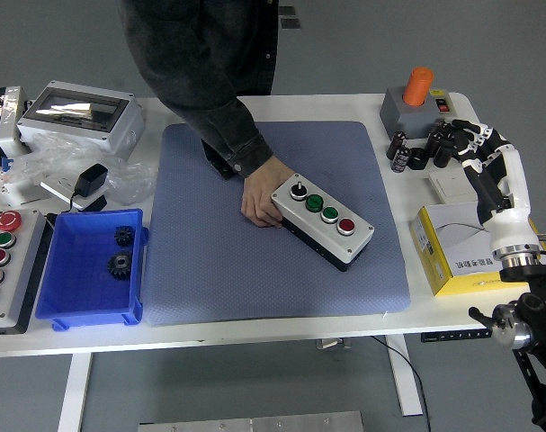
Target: Pick up the button,place it on the desk,press the button,press the button
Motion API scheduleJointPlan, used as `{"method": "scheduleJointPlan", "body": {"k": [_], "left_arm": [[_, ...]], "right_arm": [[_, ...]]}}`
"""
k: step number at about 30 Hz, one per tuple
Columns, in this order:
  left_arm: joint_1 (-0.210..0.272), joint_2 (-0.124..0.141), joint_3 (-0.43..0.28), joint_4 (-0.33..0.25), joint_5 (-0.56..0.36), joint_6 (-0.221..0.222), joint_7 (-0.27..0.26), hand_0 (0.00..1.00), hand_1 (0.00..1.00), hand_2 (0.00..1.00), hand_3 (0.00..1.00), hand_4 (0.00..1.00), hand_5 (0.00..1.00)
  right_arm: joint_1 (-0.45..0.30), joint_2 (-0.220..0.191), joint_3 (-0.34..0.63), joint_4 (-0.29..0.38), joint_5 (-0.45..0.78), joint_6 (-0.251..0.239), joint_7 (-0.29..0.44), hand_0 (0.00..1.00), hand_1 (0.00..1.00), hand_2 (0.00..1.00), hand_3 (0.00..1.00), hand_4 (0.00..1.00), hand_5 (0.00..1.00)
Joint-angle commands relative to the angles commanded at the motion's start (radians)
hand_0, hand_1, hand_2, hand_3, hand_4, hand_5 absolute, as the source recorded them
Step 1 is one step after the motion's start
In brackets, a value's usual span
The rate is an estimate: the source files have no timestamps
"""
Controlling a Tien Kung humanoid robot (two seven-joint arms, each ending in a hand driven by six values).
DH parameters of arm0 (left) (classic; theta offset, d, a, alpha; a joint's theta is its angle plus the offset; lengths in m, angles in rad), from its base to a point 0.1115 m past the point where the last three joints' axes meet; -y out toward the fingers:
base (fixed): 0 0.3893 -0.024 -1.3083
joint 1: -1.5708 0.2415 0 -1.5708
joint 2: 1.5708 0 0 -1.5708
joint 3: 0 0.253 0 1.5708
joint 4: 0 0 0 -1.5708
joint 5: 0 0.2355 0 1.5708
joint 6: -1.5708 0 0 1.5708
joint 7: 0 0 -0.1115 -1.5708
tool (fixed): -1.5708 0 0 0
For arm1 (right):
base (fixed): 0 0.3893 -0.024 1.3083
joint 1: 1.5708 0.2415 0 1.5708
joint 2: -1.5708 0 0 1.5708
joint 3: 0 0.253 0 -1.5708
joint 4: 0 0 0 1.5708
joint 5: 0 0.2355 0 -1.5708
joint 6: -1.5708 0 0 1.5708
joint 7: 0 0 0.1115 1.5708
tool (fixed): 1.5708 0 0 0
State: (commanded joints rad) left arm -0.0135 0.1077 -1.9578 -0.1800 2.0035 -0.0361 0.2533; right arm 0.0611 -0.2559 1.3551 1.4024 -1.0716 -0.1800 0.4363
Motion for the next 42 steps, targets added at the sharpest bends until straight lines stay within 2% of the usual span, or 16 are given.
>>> {"method": "scheduleJointPlan", "body": {"k": [8, 11, 15, 17, 19, 21, 24, 25, 28, 30, 31, 33, 37, 42], "left_arm": [[-0.003, 0.001, -0.001, 0.000, 0.003, 0.000, 0.000, 0.682, 0.688, 0.597, 0.661, 0.715, 0.318], [-0.005, 0.004, -0.003, 0.000, 0.006, 0.000, 0.000, 0.682, 0.688, 0.597, 0.661, 0.715, 0.318], [-0.004, 0.005, -0.003, 0.000, 0.007, 0.000, 0.000, 0.683, 0.687, 0.596, 0.661, 0.717, 0.318], [-0.004, 0.005, -0.003, 0.000, 0.007, -0.001, 0.000, 0.683, 0.687, 0.596, 0.661, 0.717, 0.318], [-0.004, 0.005, -0.002, 0.000, 0.006, -0.001, 0.000, 0.683, 0.688, 0.596, 0.661, 0.716, 0.317], [-0.004, 0.004, -0.002, 0.000, 0.004, 0.000, 0.001, 0.683, 0.688, 0.596, 0.661, 0.716, 0.317], [-0.005, 0.002, 0.000, 0.000, 0.000, 0.000, 0.002, 0.683, 0.688, 0.596, 0.661, 0.716, 0.317], [-0.005, 0.001, 0.001, 0.000, -0.002, 0.000, 0.002, 0.683, 0.688, 0.596, 0.661, 0.716, 0.318], [-0.005, 0.001, 0.001, 0.000, -0.005, 0.001, 0.003, 0.683, 0.688, 0.596, 0.661, 0.716, 0.318], [-0.004, 0.001, 0.002, 0.000, -0.007, 0.001, 0.004, 0.683, 0.688, 0.596, 0.661, 0.716, 0.318], [-0.003, 0.001, 0.002, 0.000, -0.008, 0.001, 0.005, 0.682, 0.688, 0.596, 0.661, 0.716, 0.316], [-0.002, 0.000, 0.002, 0.000, -0.009, 0.001, 0.007, 0.682, 0.688, 0.596, 0.661, 0.716, 0.316], [0.000, -0.002, 0.001, 0.000, -0.010, 0.002, 0.008, 0.682, 0.687, 0.596, 0.661, 0.716, 0.316], [0.000, -0.002, 0.001, 0.000, -0.010, 0.002, 0.007, 0.682, 0.687, 0.596, 0.661, 0.716, 0.316]], "right_arm": [[0.002, 0.000, -0.006, -0.005, -0.002, -0.002, -0.003, 0.661, 0.630, 0.669, 0.645, 0.746, 0.514], [0.004, -0.003, -0.015, 0.002, -0.032, -0.023, -0.022, 0.661, 0.630, 0.669, 0.645, 0.746, 0.514], [0.018, -0.009, -0.065, 0.027, -0.140, -0.102, -0.101, 0.662, 0.630, 0.670, 0.647, 0.747, 0.515], [0.043, -0.018, -0.111, 0.035, -0.224, -0.155, -0.183, 0.662, 0.630, 0.670, 0.647, 0.747, 0.515], [0.069, -0.025, -0.147, 0.038, -0.296, -0.174, -0.253, 0.667, 0.635, 0.674, 0.651, 0.742, 0.500], [0.100, -0.029, -0.177, 0.041, -0.366, -0.167, -0.322, 0.667, 0.635, 0.674, 0.651, 0.742, 0.500], [0.158, -0.034, -0.213, 0.059, -0.486, -0.128, -0.437, 0.667, 0.635, 0.674, 0.651, 0.742, 0.500], [0.171, -0.036, -0.220, 0.066, -0.520, -0.114, -0.467, 0.783, 0.791, 0.884, 0.995, 0.998, 0.620], [0.208, -0.045, -0.240, 0.093, -0.638, -0.073, -0.566, 0.783, 0.791, 0.884, 0.995, 0.998, 0.620], [0.222, -0.049, -0.248, 0.108, -0.716, -0.063, -0.619, 0.783, 0.791, 0.884, 0.995, 0.998, 0.620], [0.226, -0.049, -0.250, 0.114, -0.749, -0.064, -0.639, 0.998, 0.998, 0.998, 0.998, 0.998, 0.537], [0.232, -0.049, -0.253, 0.121, -0.833, -0.075, -0.683, 0.998, 0.998, 0.998, 0.998, 0.998, 0.537], [0.235, -0.050, -0.255, 0.126, -0.964, -0.084, -0.720, 0.998, 0.998, 0.998, 0.998, 0.998, 0.532], [0.249, -0.050, -0.283, 0.125, -1.086, -0.052, -0.781, 0.998, 0.998, 0.998, 0.998, 0.998, 0.532]]}}
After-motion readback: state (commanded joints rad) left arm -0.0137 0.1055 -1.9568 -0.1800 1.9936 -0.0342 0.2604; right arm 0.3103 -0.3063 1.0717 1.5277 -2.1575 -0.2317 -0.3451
